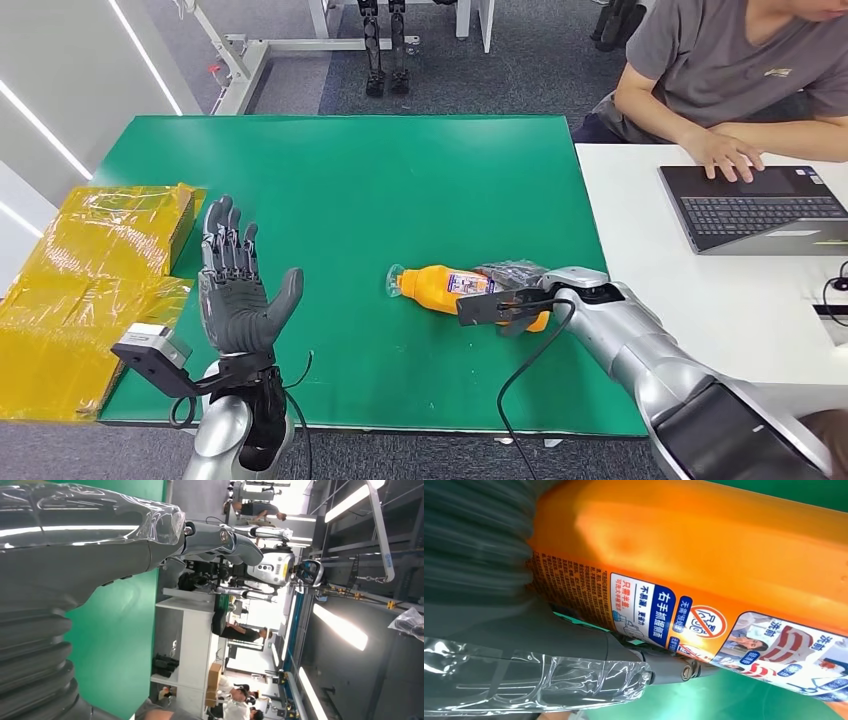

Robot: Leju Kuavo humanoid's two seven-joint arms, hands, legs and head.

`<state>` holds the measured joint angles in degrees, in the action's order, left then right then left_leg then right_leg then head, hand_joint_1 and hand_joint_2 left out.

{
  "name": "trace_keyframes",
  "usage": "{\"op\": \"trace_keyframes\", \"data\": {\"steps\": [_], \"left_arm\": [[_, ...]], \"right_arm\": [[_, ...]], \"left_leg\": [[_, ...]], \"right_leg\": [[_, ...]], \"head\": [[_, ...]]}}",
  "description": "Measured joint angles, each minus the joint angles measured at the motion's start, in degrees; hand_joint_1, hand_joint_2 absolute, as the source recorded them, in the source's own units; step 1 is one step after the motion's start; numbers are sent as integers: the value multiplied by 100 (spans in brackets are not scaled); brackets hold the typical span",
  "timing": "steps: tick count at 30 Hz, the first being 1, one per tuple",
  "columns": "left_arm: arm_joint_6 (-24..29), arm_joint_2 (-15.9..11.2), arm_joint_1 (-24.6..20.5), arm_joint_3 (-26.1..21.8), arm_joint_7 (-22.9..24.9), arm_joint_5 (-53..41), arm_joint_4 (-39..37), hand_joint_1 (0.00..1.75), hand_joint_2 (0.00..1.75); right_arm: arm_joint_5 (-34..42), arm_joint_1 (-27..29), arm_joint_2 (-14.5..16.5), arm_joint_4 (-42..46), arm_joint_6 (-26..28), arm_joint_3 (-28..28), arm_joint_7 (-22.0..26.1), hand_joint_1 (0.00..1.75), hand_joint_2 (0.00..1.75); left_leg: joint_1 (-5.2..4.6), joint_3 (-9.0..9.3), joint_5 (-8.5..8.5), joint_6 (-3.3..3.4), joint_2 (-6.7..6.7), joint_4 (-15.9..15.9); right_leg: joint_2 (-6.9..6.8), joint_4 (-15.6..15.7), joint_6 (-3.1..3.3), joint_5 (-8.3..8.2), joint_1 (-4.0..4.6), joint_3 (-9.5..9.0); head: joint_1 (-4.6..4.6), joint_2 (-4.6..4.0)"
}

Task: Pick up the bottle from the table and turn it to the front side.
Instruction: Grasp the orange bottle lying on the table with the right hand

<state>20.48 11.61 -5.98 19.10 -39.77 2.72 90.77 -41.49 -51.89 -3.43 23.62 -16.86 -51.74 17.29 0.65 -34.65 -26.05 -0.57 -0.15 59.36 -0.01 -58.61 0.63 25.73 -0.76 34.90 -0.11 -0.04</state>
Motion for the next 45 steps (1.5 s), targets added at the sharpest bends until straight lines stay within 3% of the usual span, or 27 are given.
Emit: {"op": "trace_keyframes", "data": {"steps": [4,16,23,28,33,37,41,45], "left_arm": [[-46,0,-12,0,3,-7,-10,0,175],[-116,0,-14,-5,7,-15,-35,0,175],[-156,0,77,-87,-23,-58,-24,0,175],[-121,0,193,-127,-35,-116,67,0,175],[-105,0,231,-149,-37,-122,108,0,175],[-257,-1,219,-155,-9,-60,88,0,175],[-828,-14,179,-155,200,246,-15,0,175],[-1179,-37,112,-154,320,449,-137,0,175]], "right_arm": [[-1,8,2,-23,81,-21,18,171,175],[138,123,-9,29,491,-21,466,175,175],[274,491,-8,370,1799,213,867,175,175],[546,956,96,919,3125,784,935,175,175],[731,1427,202,1448,3606,1274,1028,175,175],[1026,2136,391,2317,4300,1879,1400,175,175],[1185,2809,601,3292,4599,2366,1645,175,175],[1266,3133,693,3881,4663,2597,1798,175,175]], "left_leg": [[0,1,0,0,0,1],[0,4,0,0,8,4],[1,-2,0,0,5,3],[1,-7,-2,-2,3,1],[1,-10,-2,-2,-2,1],[1,-11,-2,-2,-5,1],[0,-17,-3,-2,-3,-1],[0,-18,-3,-2,4,-1]], "right_leg": [[1,0,-2,-1,0,0],[9,0,-5,-4,0,-1],[7,-1,-5,-3,1,1],[5,-1,-6,0,2,5],[-1,0,-7,1,3,6],[-2,1,-8,2,3,7],[1,1,-9,3,2,15],[6,1,-9,3,2,20]], "head": [[0,0],[1,0],[1,-1],[0,0],[1,0],[1,0],[0,-1],[1,-1]]}}
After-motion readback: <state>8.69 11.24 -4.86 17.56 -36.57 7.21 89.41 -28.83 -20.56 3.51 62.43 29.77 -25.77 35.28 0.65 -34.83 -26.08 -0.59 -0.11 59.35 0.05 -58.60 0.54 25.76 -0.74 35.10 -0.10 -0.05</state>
